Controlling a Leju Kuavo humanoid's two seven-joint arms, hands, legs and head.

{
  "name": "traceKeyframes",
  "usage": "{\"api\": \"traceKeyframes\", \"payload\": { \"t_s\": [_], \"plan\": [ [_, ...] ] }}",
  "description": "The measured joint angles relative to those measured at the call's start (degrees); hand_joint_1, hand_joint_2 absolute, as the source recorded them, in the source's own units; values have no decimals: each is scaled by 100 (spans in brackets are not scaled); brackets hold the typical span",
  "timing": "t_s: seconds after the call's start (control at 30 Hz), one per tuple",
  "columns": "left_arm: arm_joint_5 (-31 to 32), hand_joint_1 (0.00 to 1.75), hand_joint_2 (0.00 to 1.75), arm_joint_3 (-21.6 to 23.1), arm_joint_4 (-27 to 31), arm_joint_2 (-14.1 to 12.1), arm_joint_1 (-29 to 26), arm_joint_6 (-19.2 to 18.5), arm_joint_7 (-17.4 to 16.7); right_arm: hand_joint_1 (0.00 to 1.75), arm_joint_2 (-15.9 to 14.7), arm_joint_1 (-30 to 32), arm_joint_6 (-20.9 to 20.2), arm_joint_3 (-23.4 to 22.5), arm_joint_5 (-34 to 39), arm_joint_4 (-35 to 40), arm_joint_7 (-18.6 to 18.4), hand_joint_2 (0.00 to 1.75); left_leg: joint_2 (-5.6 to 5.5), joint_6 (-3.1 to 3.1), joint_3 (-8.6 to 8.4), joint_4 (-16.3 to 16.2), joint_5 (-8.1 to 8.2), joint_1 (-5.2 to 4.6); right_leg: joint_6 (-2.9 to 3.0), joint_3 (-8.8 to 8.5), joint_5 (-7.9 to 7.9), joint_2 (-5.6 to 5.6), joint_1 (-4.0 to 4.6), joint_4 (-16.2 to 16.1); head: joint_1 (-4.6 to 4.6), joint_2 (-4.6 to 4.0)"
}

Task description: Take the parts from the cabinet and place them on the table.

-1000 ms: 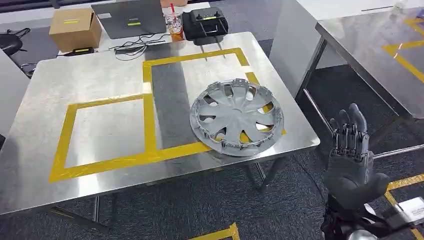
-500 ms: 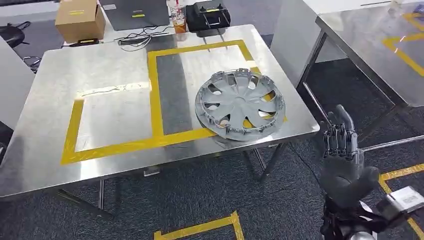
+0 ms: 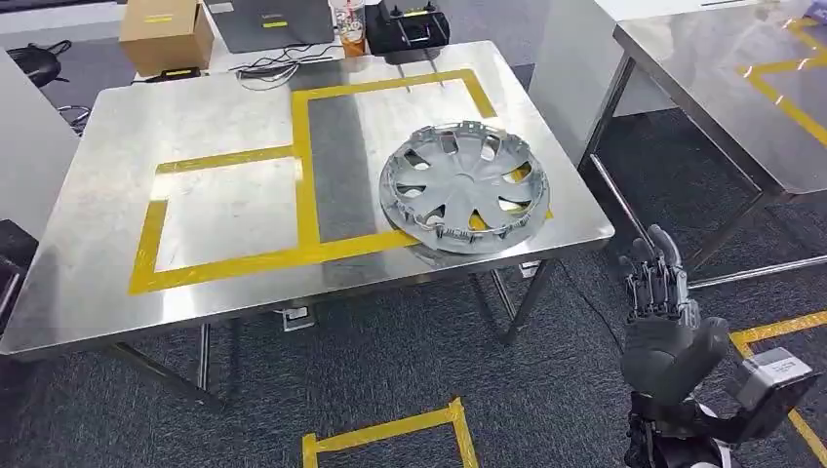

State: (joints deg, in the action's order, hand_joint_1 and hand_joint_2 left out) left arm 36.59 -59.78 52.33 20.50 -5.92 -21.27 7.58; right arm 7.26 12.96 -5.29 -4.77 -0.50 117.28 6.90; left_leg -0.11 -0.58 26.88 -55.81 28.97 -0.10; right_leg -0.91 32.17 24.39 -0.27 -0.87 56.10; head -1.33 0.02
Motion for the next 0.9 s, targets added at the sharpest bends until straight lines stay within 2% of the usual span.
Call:
{"api": "traceKeyframes", "payload": {
  "t_s": [0.03,0.07,0.1,0.13,0.17,0.2,0.23,0.27,0.3,0.33,0.4,0.43,0.47,0.5,0.57,0.6,0.63,0.67,0.73,0.77,0.8,0.83,0.87,0.9],
  "plan": [
    [2,0,0,7,4,2,-12,22,-11,0,42,20,-37,-61,26,-70,-79,0,1,-17,21,1,-3,-18,-36,5,-24,0,-11,-8,-18,0],
    [2,0,0,28,19,2,-21,22,-22,0,89,46,-72,-141,31,-141,-146,0,2,-65,44,17,-36,-28,-79,-1,-65,0,-12,-41,-4,0],
    [2,0,0,44,35,15,-29,35,-26,0,116,70,-89,-219,31,-201,-188,0,14,-143,64,138,-146,34,-94,22,-67,-1,16,-15,-4,0],
    [13,0,0,57,42,15,-27,35,-26,0,124,94,-103,-306,17,-291,-227,0,39,-179,79,167,-198,22,-74,114,59,10,4,104,0,0],
    [42,0,0,77,55,13,-24,35,-24,0,157,98,-107,-413,-15,-400,-293,0,41,-232,143,167,-260,25,-27,270,311,12,-4,430,24,0],
    [91,0,0,76,55,15,-24,33,-22,0,194,114,-131,-528,-37,-532,-362,0,41,-235,196,164,-304,18,0,476,569,12,-9,906,31,0],
    [145,0,0,74,55,17,-24,26,-6,0,225,147,-166,-617,-59,-625,-395,0,41,-247,264,157,-353,5,1,655,787,14,-16,1403,31,0],
    [219,0,0,70,55,17,-22,15,26,0,264,166,-222,-727,-94,-729,-436,0,40,-245,336,144,-395,-5,-28,766,913,15,-16,1766,33,0],
    [293,0,0,59,55,17,-19,6,57,0,306,167,-269,-824,-138,-824,-472,0,40,-242,394,124,-424,-5,-69,737,913,14,-19,1816,33,0],
    [360,0,0,35,55,17,-12,-7,83,0,347,167,-303,-935,-172,-920,-504,0,39,-231,440,102,-444,-4,-125,553,835,14,-24,1594,33,0],
    [472,0,0,-26,55,17,18,-29,133,0,422,162,-361,-1108,-265,-1062,-579,0,38,-202,527,18,-466,1,-228,-140,514,10,-44,480,33,0],
    [515,0,0,-50,55,17,42,-35,151,0,463,158,-382,-1193,-288,-1129,-605,0,40,-189,576,-54,-468,-2,-212,-424,478,8,-54,-35,35,0],
    [553,0,0,-68,55,13,64,-37,162,0,492,152,-389,-1250,-319,-1191,-645,0,36,-155,611,-84,-470,-47,-135,-387,475,32,3,-2,24,0],
    [583,0,0,-98,55,13,87,-53,177,0,548,159,-411,-1341,-384,-1265,-686,0,33,-122,639,-106,-492,-40,-63,-347,430,30,-7,-1,20,0],
    [671,0,0,-131,55,15,113,-83,188,0,597,156,-433,-1510,-488,-1427,-774,0,33,-40,649,-94,-553,-14,11,-314,385,31,26,12,20,0],
    [691,0,0,-175,55,13,120,-85,199,0,643,152,-459,-1604,-547,-1517,-815,0,28,-8,669,-110,-563,-8,72,-301,335,31,-19,-19,24,0],
    [732,0,0,-206,55,7,132,-94,208,0,680,132,-501,-1692,-593,-1593,-839,0,17,33,706,-178,-454,14,108,-281,302,22,-36,-20,24,0],
    [760,0,0,-227,55,9,153,-120,216,0,734,120,-565,-1807,-692,-1698,-887,0,16,75,811,-434,-173,26,164,-236,264,16,-38,-17,-7,0],
    [843,0,0,-288,55,4,191,-162,219,0,813,87,-690,-2025,-893,-1900,-948,0,16,129,1156,-1354,382,54,172,-132,188,14,-29,-9,-9,0],
    [872,0,0,-313,55,4,210,-168,227,0,846,59,-739,-2144,-997,-2022,-970,0,16,141,1288,-1768,555,63,162,-77,155,14,-21,-4,-7,0],
    [918,0,0,-337,55,4,224,-173,238,0,872,38,-774,-2252,-1087,-2123,-986,0,16,146,1296,-1915,585,70,153,-32,123,14,-17,1,-9,0],
    [953,0,0,-350,52,4,240,-173,247,0,914,19,-824,-2394,-1178,-2249,-988,0,16,139,1172,-1800,516,73,148,-27,96,15,-15,5,-9,0],
    [975,0,0,-365,52,4,254,-169,256,0,953,-10,-872,-2525,-1255,-2363,-999,0,16,121,879,-1378,330,73,137,8,62,17,-13,9,-9,0],
    [1007,0,0,-376,52,0,266,-164,271,0,979,-46,-903,-2670,-1381,-2491,-1029,0,13,97,500,-792,109,71,115,24,35,23,-13,10,-9,0]
  ]
}}
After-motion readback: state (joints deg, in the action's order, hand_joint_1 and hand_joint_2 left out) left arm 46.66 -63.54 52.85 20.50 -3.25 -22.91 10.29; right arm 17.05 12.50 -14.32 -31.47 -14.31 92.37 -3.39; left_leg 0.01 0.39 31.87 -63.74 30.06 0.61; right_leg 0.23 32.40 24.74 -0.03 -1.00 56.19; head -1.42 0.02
